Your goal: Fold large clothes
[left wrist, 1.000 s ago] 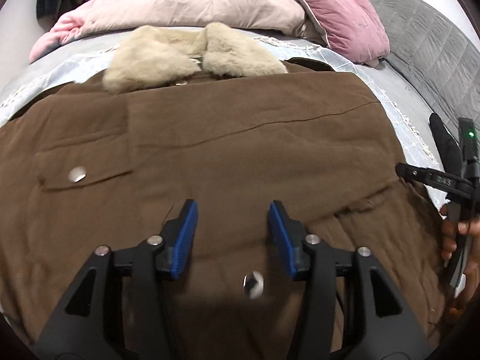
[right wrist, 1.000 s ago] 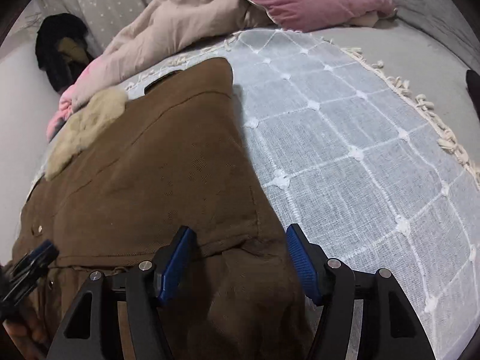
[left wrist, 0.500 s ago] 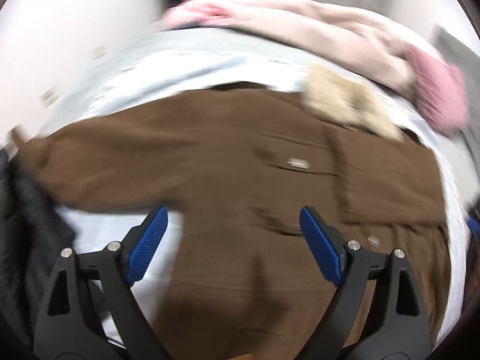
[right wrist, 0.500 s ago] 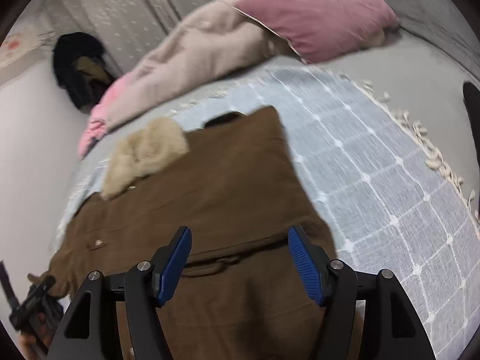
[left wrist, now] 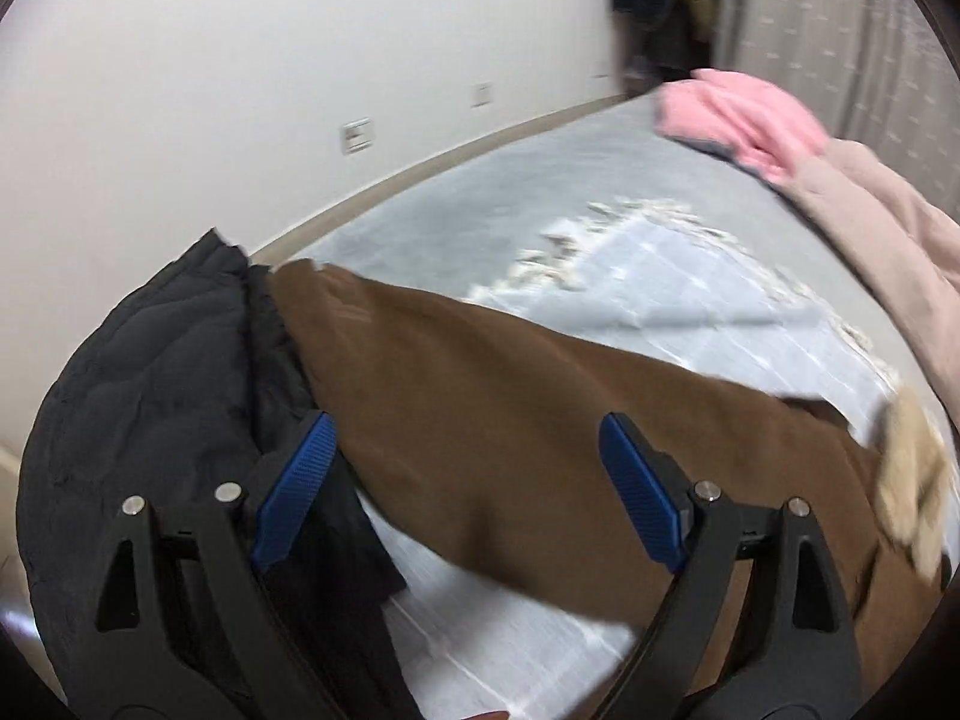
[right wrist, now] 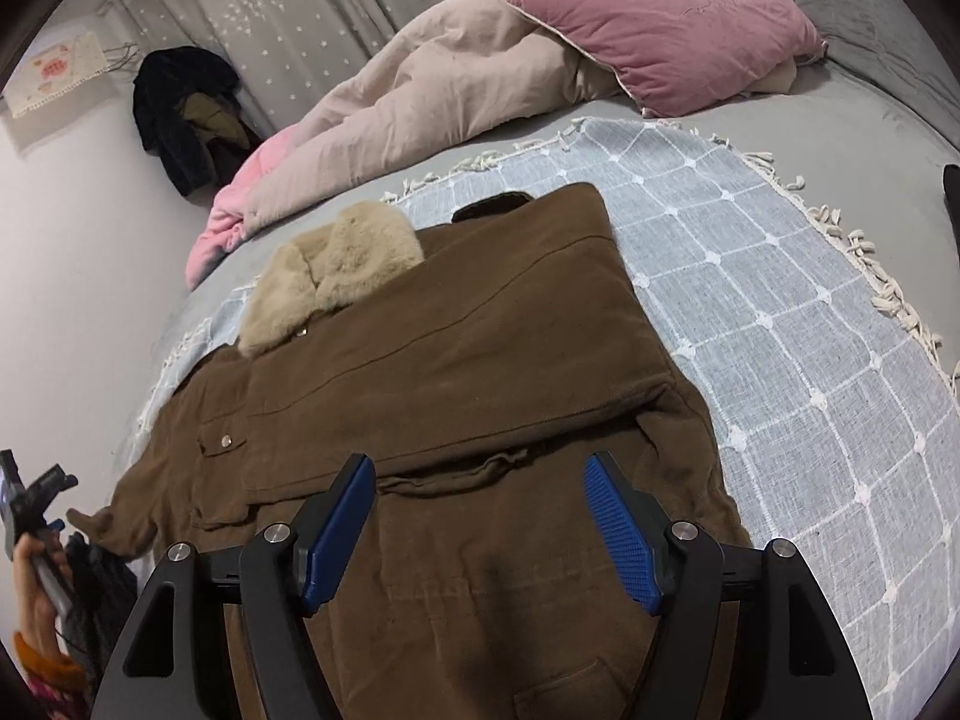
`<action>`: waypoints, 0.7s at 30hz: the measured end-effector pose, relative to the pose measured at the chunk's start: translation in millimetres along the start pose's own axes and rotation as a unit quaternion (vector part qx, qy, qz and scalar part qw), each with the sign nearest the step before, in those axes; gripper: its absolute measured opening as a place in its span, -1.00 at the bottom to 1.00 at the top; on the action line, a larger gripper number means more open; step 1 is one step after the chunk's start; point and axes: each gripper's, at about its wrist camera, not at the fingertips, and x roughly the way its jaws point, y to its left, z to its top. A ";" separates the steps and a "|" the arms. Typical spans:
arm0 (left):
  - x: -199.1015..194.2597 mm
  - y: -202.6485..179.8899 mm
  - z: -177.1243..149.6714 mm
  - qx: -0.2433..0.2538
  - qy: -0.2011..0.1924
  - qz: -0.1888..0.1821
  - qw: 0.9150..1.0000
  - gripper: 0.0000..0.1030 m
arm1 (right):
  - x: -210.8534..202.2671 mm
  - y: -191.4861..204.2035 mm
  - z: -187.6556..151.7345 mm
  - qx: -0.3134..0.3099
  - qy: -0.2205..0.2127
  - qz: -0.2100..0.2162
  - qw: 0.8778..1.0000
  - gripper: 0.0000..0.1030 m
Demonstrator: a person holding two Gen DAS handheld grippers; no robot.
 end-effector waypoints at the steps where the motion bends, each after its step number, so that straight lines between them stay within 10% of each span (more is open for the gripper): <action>1: 8.0 3.0 4.1 -0.003 0.005 0.012 1.000 0.74 | 1.7 1.4 -0.8 -0.003 0.002 -0.001 1.000 0.42; 11: 93.7 54.4 31.6 -0.071 0.070 0.095 0.990 0.56 | 15.9 11.9 -6.1 -0.026 0.020 -0.002 0.999 0.42; 15: 105.2 74.8 35.3 -0.116 0.094 0.057 0.987 -0.87 | 20.9 12.8 -7.6 -0.027 0.027 -0.002 0.999 0.42; 21: 45.4 50.6 44.5 -0.089 -0.007 -0.050 0.995 -0.88 | 24.3 12.6 -9.1 -0.027 0.031 -0.001 0.999 0.42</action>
